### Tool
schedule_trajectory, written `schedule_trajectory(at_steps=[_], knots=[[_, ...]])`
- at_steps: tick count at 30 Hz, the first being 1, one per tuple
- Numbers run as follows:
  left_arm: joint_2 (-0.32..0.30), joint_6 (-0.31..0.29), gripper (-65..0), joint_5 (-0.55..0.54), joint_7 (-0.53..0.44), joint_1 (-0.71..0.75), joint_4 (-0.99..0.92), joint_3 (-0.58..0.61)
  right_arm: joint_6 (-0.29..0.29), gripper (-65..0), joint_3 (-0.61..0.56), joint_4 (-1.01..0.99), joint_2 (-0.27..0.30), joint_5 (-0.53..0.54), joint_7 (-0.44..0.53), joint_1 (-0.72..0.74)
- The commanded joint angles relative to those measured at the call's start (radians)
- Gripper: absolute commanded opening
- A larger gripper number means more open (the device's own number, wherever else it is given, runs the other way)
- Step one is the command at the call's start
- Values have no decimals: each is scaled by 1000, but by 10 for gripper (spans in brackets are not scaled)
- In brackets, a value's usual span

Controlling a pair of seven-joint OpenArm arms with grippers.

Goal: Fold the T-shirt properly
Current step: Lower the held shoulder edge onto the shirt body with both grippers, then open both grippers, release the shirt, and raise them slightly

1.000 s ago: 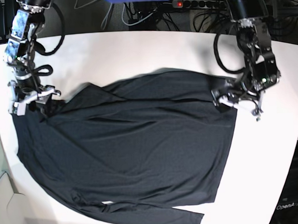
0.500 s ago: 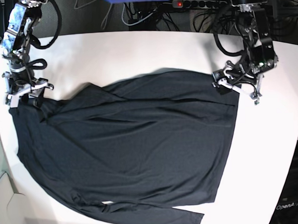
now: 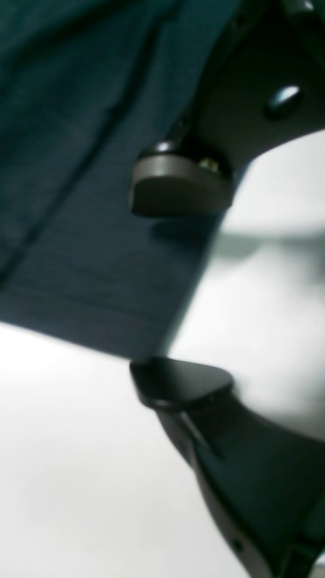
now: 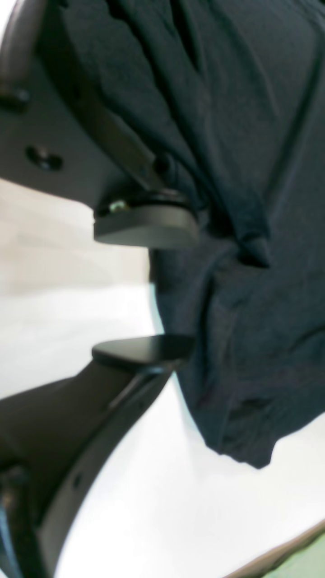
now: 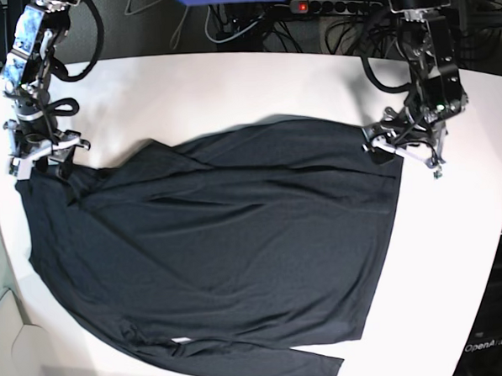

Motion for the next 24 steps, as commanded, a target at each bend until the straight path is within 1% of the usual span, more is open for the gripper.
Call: schedule_trajectory(at_steps=[1, 3, 4, 10, 11, 12, 13, 21, 24], knots=[[6, 25, -181, -3, 104, 24, -62, 5, 5, -329, 1, 15, 11, 9, 27, 7], [6, 25, -220, -3, 71, 18, -101, 5, 5, -329, 3, 15, 11, 9, 27, 7], [8, 25, -258, -5, 64, 10, -118, 7, 5, -329, 3, 15, 13, 9, 27, 8], [19, 24, -563, -3, 62, -10, -150, 7, 5, -329, 3, 15, 14, 9, 27, 8], [19, 24, -605, -3, 62, -8, -148, 7, 5, -329, 3, 15, 14, 9, 27, 8], [19, 24, -630, -3, 64, -7, -147, 7, 5, -329, 3, 15, 14, 9, 27, 8], [17, 24, -650, -3, 64, -5, -147, 7, 5, -329, 3, 15, 14, 9, 27, 7], [9, 24, -650, -5, 64, 22, -141, 8, 5, -329, 3, 15, 13, 9, 27, 5], [9, 22, -650, -5, 59, 36, -95, 8, 5, -329, 3, 15, 13, 9, 24, 5]])
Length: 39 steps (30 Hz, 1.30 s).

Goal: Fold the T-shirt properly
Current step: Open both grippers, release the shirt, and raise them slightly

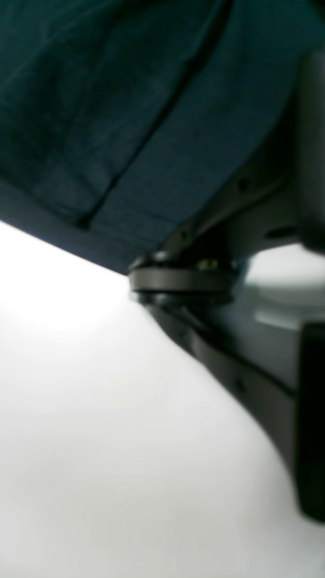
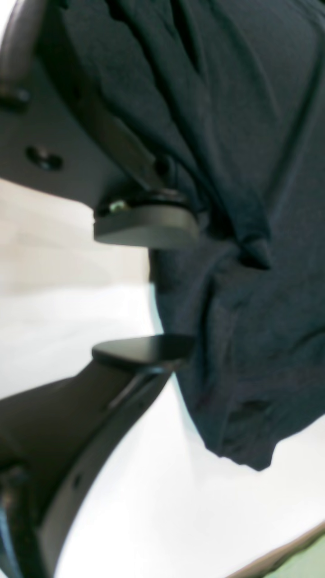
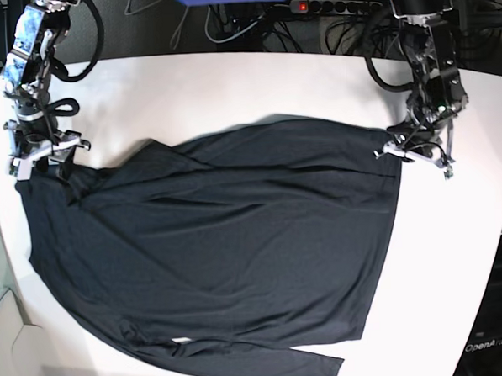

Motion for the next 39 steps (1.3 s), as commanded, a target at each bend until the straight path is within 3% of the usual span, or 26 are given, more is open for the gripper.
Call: schedule_trajectory(at_steps=[1, 5, 16, 23, 32, 39], knots=[[18, -3, -650, -5, 165, 48, 10, 13, 5, -329, 4, 15, 13, 8, 23, 4], [25, -62, -650, -5, 173, 71, 134, 7, 5, -329, 3, 15, 13, 8, 26, -11], [21, -58, -650, -3, 175, 85, 188, 5, 5, -329, 4, 21, 11, 8, 26, -34], [15, -66, -650, -3, 175, 76, 188, -68, 5, -326, 4, 19, 14, 8, 26, -37], [-11, -66, -650, -3, 176, -4, 176, -77, 5, -324, 4, 13, 17, 7, 26, -47], [-10, -66, -650, 1, 279, -71, 190, -77, 0, -324, 6, 4, 11, 7, 19, -7]])
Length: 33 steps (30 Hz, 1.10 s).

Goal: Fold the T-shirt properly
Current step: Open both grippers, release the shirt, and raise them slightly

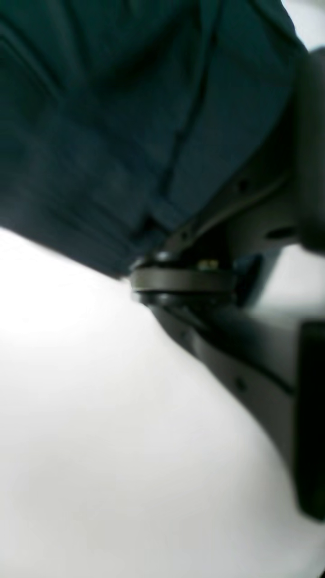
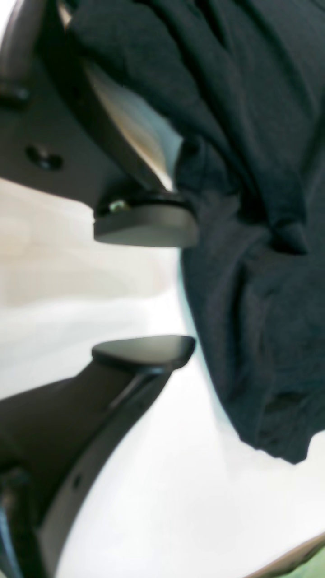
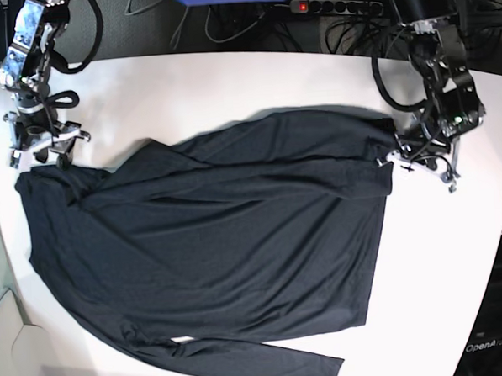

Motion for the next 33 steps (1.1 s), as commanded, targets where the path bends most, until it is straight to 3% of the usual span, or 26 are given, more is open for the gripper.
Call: schedule_trajectory(at_steps=[1, 7, 20, 28, 33], knots=[[-9, 5, -650, -7, 7, -7, 27, -4, 1, -324, 4, 2, 11, 9, 24, 17], [-4, 2, -650, -1, 37, -27, 45, -5, 1, -324, 24, -66, 17, 9, 24, 43], [-64, -1, -650, -8, 37, -32, 45, -5, 4, -328, 103, -67, -69, 10, 24, 33], [-59, -3, -650, -10, 37, 11, 47, -5, 5, -324, 107, -66, -67, 10, 24, 30], [-64, -3, -650, -90, 37, 22, 47, -5, 5, -298, 99, -66, -67, 10, 24, 19]])
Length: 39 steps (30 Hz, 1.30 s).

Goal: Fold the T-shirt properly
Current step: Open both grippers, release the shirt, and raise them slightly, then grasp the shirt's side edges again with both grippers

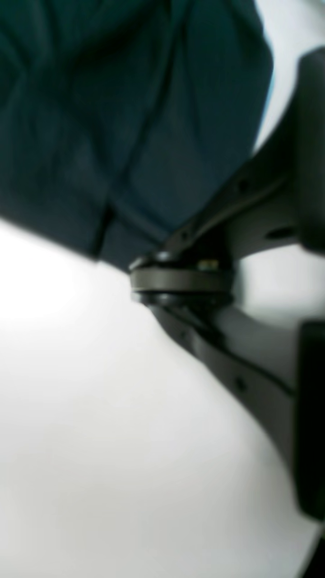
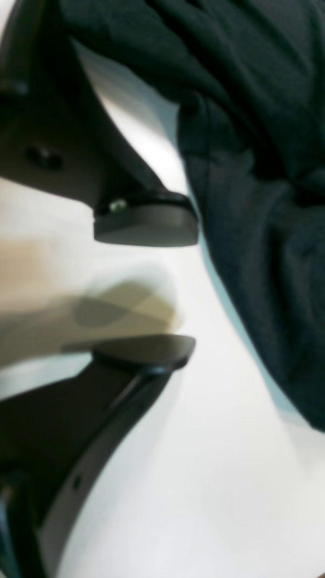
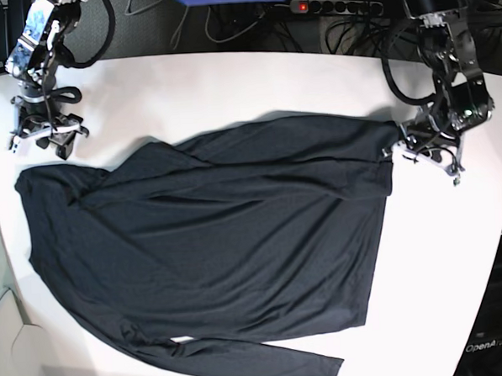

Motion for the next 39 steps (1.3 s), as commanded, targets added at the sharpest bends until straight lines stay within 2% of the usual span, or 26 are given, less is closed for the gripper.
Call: schedule_trajectory(at_steps=[1, 4, 6, 16, 24, 39], knots=[[-17, 1, -650, -20, -10, -2, 18, -3, 5, -278, 0, 14, 9, 5, -5, 3], [-17, 1, -650, -40, -10, 7, 18, -3, 5, -197, 0, 14, 9, 5, -5, 3], [-17, 1, -650, -41, -10, 8, 18, -3, 5, -170, 0, 14, 9, 5, -5, 3], [-11, 1, -650, -41, -10, 21, 18, -3, 5, -170, 3, 14, 9, 5, 2, 9], [-9, 8, -650, -41, -10, 5, 118, -2, 5, -169, 0, 14, 9, 5, 3, 45], [-9, 4, -650, -41, -10, -5, 112, -3, 0, -169, 9, 11, 5, 4, 3, 104]])
